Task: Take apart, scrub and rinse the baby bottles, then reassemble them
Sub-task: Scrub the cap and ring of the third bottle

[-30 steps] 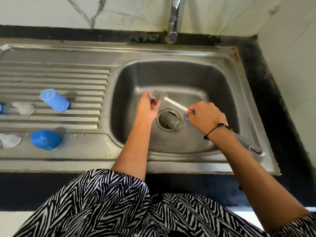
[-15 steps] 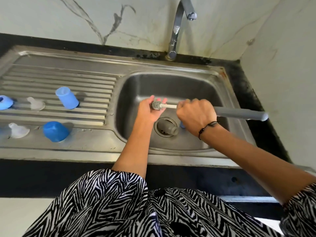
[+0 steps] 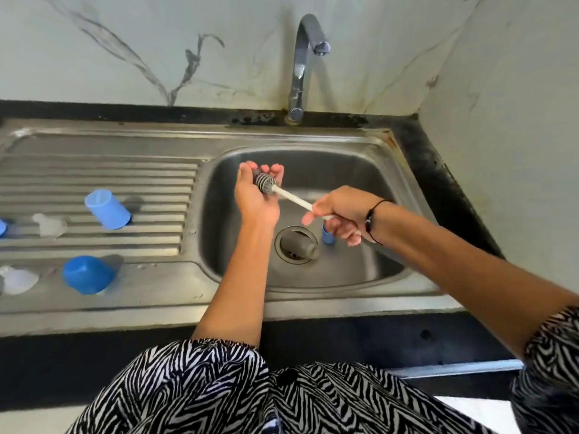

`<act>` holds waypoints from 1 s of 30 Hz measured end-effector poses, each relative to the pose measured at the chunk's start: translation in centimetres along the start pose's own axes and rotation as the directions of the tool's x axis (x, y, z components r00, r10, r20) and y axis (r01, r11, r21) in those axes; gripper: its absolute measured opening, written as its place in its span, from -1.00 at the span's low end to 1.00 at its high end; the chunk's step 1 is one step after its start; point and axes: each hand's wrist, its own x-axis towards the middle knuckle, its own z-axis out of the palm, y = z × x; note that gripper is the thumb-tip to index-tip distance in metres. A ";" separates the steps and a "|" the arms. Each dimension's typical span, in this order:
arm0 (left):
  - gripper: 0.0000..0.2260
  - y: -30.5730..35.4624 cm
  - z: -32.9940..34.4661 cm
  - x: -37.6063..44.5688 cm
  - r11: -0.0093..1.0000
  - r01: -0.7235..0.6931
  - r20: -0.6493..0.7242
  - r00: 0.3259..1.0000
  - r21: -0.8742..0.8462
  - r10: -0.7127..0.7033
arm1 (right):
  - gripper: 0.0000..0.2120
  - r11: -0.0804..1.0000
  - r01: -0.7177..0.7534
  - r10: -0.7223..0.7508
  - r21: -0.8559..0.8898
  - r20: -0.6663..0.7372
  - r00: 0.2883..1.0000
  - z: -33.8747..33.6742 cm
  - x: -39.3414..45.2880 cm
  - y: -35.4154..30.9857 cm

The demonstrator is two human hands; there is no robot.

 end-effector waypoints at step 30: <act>-0.76 -1.8 -2.1 0.5 0.837 0.384 -0.410 0.886 0.391 -0.214 | -0.74 0.059 -0.142 -0.706 -0.988 -0.141 0.694 1.3 1.5 4.4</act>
